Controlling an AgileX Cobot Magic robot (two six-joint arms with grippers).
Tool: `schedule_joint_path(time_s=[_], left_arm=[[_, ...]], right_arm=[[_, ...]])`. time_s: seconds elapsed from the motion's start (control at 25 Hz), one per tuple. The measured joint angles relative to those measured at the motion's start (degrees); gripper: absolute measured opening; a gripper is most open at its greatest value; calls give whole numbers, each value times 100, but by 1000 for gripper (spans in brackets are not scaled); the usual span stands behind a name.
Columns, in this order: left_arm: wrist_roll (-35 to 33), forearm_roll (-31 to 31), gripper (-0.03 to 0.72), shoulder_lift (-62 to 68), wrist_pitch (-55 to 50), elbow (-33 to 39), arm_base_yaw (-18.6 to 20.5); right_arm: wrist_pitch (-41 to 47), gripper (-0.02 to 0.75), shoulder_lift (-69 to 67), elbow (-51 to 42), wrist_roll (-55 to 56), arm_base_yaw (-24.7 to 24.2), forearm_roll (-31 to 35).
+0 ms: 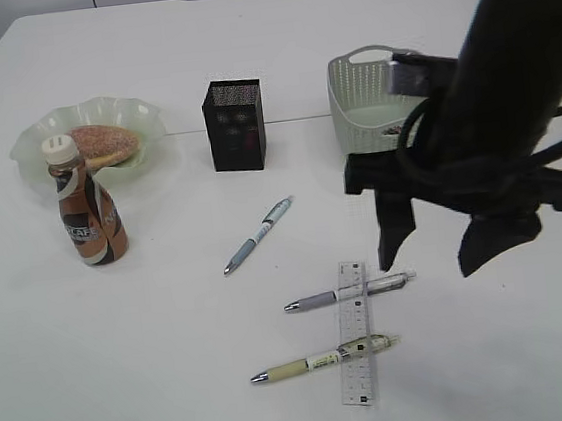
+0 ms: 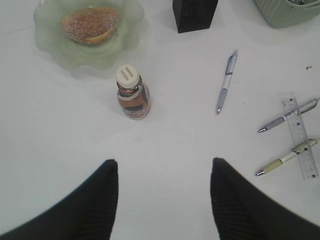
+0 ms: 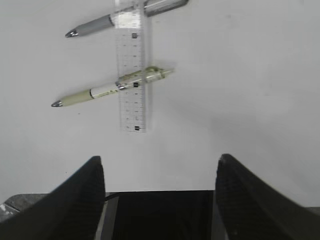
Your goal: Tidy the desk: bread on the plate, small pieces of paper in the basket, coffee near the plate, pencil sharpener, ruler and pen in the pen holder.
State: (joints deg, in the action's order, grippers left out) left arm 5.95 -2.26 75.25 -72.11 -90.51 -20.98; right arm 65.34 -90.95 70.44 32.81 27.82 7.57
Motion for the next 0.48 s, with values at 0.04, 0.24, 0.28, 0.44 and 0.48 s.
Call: schedule_joint_path(time_s=[0.04, 0.24, 0.28, 0.44, 0.48], left_arm=[[0, 0, 431, 0, 0, 0, 0], [0, 20, 410, 0, 0, 0, 0], [0, 20, 406, 0, 0, 0, 0], [0, 20, 398, 0, 0, 0, 0], [0, 20, 397, 0, 0, 0, 0]], right_arm=[[-12, 510, -160, 67, 4, 76, 16], [145, 510, -1017, 794, 13, 224, 16], [171, 510, -1161, 984, 1, 224, 16], [349, 510, -1453, 1502, -225, 224, 6], [352, 510, -1478, 1528, -236, 224, -3]])
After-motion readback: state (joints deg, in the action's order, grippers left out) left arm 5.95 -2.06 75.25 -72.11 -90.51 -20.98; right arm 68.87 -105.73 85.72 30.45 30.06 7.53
